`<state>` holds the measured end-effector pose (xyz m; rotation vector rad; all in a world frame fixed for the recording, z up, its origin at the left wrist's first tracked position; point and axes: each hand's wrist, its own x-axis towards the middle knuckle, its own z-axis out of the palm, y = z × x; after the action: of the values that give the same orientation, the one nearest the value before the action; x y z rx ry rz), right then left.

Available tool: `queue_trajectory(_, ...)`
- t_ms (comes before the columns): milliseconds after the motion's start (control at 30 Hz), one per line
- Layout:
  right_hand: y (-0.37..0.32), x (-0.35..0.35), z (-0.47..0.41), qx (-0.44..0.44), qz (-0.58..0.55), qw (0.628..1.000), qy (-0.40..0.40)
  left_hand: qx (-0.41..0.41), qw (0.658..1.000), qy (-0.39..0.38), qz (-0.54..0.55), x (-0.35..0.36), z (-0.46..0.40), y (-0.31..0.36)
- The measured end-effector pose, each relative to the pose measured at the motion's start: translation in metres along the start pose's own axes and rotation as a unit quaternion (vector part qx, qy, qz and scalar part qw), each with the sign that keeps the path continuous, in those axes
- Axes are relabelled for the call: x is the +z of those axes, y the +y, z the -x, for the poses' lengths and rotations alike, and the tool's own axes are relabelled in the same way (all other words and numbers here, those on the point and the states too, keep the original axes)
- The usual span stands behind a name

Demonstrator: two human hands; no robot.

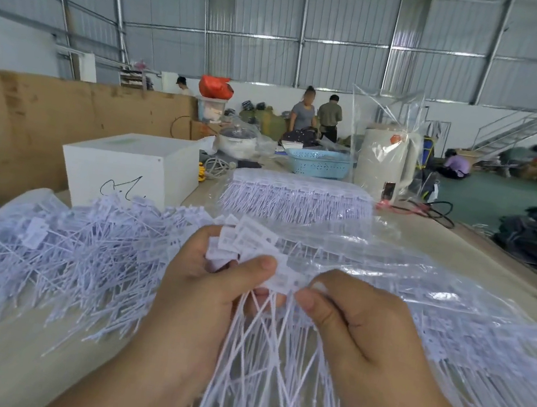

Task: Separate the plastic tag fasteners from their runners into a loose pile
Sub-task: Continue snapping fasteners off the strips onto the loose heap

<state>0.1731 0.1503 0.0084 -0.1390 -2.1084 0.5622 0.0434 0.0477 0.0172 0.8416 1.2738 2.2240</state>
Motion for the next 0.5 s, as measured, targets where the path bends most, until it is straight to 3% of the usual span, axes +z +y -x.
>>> queue_trajectory(100, -0.001, -0.005, -0.003, 0.009, -0.077, 0.993, 0.089, -0.024, 0.999, 0.041, -0.01, -0.009, -0.006, 0.0)
queue_trajectory(200, 0.0, -0.009, 0.001, 0.024, -0.096, 0.995, -0.003, -0.006, 0.998, 0.051, -0.039, -0.01, -0.007, 0.001)
queue_trajectory(300, 0.004, -0.002, 0.005, 0.061, -0.063, 0.989, -0.117, 0.019, 0.996, -0.017, -0.085, 0.002, 0.004, -0.001)
queue_trajectory(500, 0.011, 0.004, 0.004, 0.132, -0.191, 0.958, -0.167, 0.038, 0.989, -0.075, -0.122, 0.001, 0.005, -0.008)
